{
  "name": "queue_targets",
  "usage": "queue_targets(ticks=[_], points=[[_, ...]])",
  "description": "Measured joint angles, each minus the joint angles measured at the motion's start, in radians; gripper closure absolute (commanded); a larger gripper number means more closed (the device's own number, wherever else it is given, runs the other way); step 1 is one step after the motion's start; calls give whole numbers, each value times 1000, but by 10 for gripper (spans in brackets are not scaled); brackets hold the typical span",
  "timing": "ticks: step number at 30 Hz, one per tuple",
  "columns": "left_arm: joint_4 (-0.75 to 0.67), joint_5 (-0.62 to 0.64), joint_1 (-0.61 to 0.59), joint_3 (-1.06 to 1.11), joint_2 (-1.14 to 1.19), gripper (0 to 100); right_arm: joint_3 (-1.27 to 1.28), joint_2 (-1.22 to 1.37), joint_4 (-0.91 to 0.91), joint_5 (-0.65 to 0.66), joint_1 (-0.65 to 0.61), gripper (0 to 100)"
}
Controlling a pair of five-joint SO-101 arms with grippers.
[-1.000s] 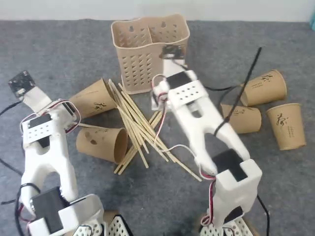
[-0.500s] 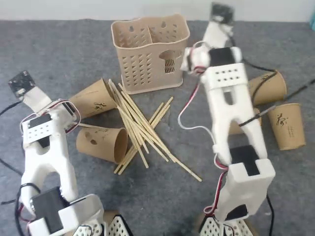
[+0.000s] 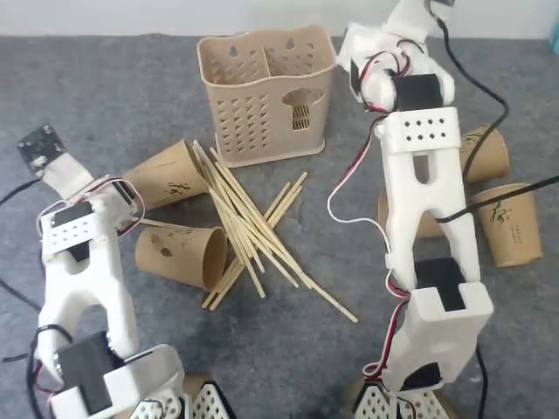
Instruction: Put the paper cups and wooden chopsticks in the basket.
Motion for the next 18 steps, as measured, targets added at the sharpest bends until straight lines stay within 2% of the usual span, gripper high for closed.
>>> queue_targets(ticks=[10,18], points=[[0,0,0,0,0,863,-98,221,-83,6,-21,774],[-25,0,2,0,0,863,-138,244,-57,6,-40,775]])
